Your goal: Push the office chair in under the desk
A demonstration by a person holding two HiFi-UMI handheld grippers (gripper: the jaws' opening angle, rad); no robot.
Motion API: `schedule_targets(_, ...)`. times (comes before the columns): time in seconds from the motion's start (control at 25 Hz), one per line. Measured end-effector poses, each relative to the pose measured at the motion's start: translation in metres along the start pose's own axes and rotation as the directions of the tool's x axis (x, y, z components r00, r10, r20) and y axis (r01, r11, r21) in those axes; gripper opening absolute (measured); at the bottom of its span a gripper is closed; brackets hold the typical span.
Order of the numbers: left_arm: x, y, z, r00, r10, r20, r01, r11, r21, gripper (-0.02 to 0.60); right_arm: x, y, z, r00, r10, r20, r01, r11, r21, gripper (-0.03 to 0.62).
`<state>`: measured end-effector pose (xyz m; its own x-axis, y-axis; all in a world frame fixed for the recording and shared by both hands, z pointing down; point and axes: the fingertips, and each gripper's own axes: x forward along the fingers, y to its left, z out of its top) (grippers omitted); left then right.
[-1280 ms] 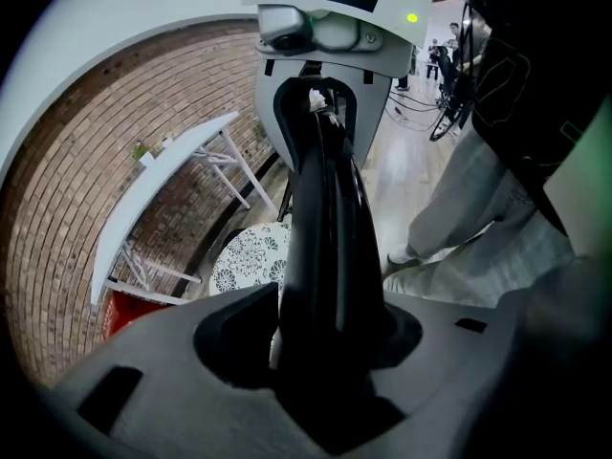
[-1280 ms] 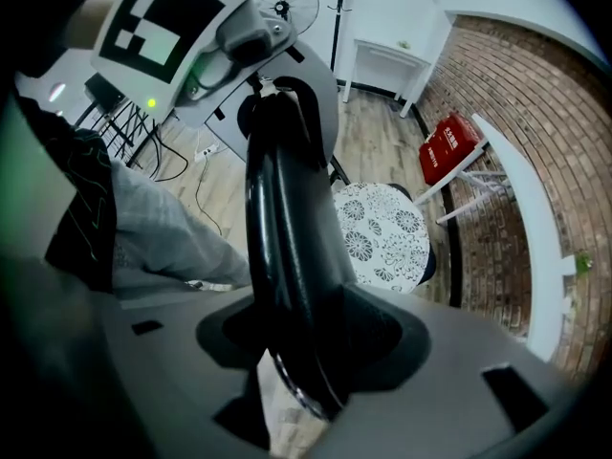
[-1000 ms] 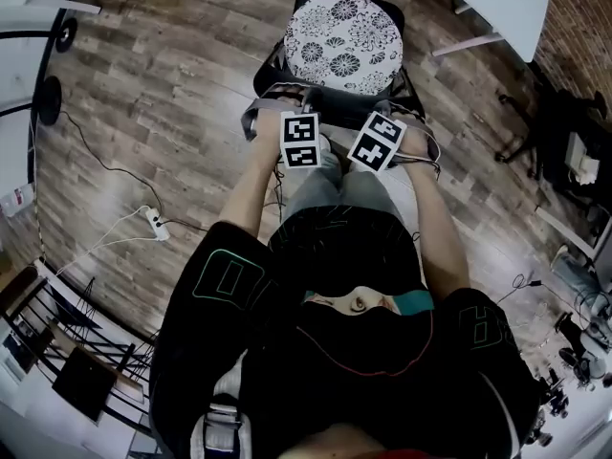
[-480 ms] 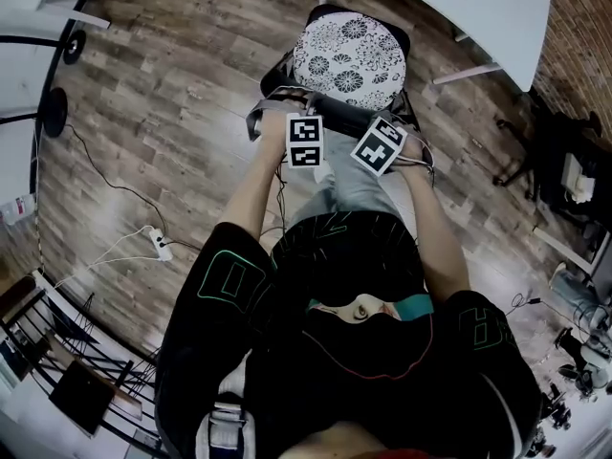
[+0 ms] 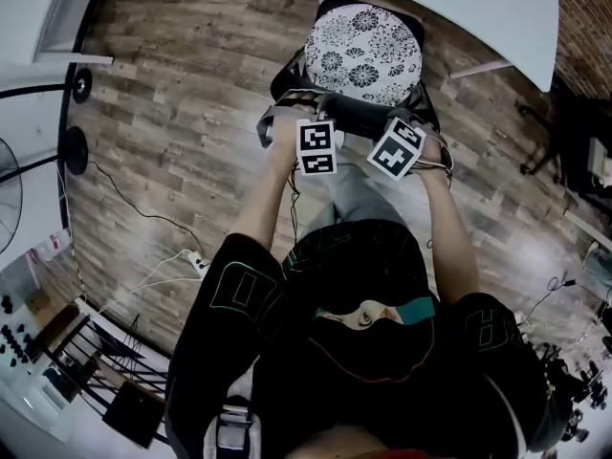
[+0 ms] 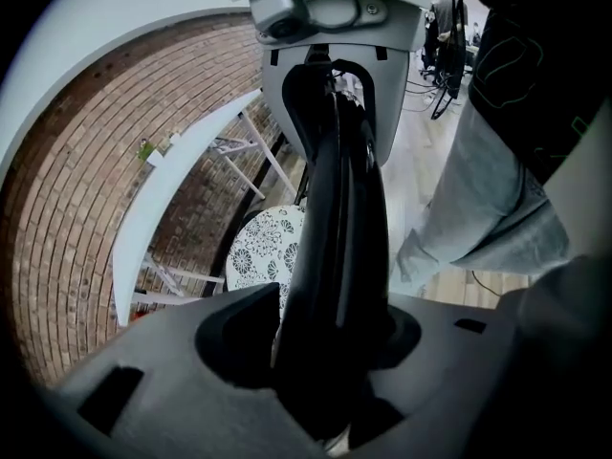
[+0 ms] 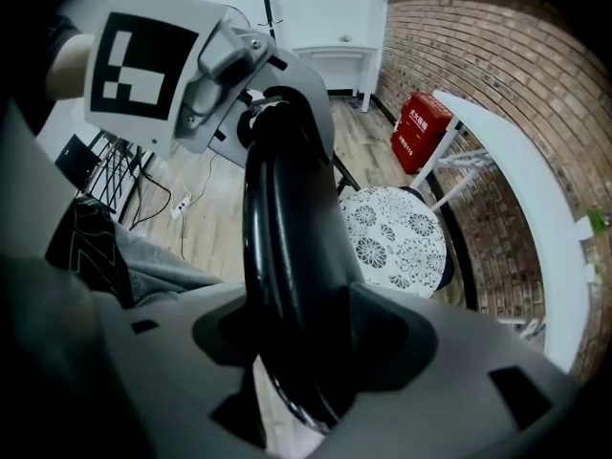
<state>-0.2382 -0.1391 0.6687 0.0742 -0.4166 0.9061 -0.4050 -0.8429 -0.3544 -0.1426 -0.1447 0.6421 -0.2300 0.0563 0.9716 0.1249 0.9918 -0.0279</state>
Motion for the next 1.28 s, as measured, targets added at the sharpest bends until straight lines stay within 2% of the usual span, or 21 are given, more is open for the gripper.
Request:
schedule_targets(0.12,0.006,0.015,-0.006,0.999,-0.036,0.019,0.036,0.999,0.037,0.193,0.003,-0.013,0.012,1.000,0.008,0.005,-0.008,0.999,0.035,0.253)
schedule_targets(0.24,0.007,0.025,0.000,0.993,-0.097,0.071,0.092,0.993,0.074,0.195,-0.001,-0.026,0.017,0.999,0.041,-0.001,-0.041,0.998,0.046,0.265)
schedule_targets(0.48,0.001,0.051,0.010,0.993,-0.070,0.099,0.058,0.992,0.116,0.166,-0.015,-0.050,0.024,1.000,0.024,0.011,-0.025,0.998,0.060,0.270)
schedule_targets(0.72,0.004,0.063,0.017,0.992,-0.085,0.096,0.071,0.988,0.138,0.132,-0.021,-0.067,0.022,1.000,-0.005,0.021,0.003,0.996,0.084,0.270)
schedule_targets(0.92,0.004,0.052,0.011,0.992,-0.097,0.079,0.085,0.985,0.151,0.132,-0.016,-0.057,0.021,1.000,0.008,0.006,-0.009,0.996,0.087,0.272)
schedule_targets(1.12,0.007,0.021,0.003,0.992,-0.114,0.062,0.102,0.982,0.162,0.144,-0.001,-0.030,0.013,0.999,0.026,-0.035,-0.023,0.997,0.080,0.259)
schedule_targets(1.28,0.009,0.009,0.001,0.993,-0.101,0.066,0.087,0.978,0.192,0.141,0.007,-0.017,0.008,0.999,0.013,-0.051,-0.007,0.994,0.106,0.258)
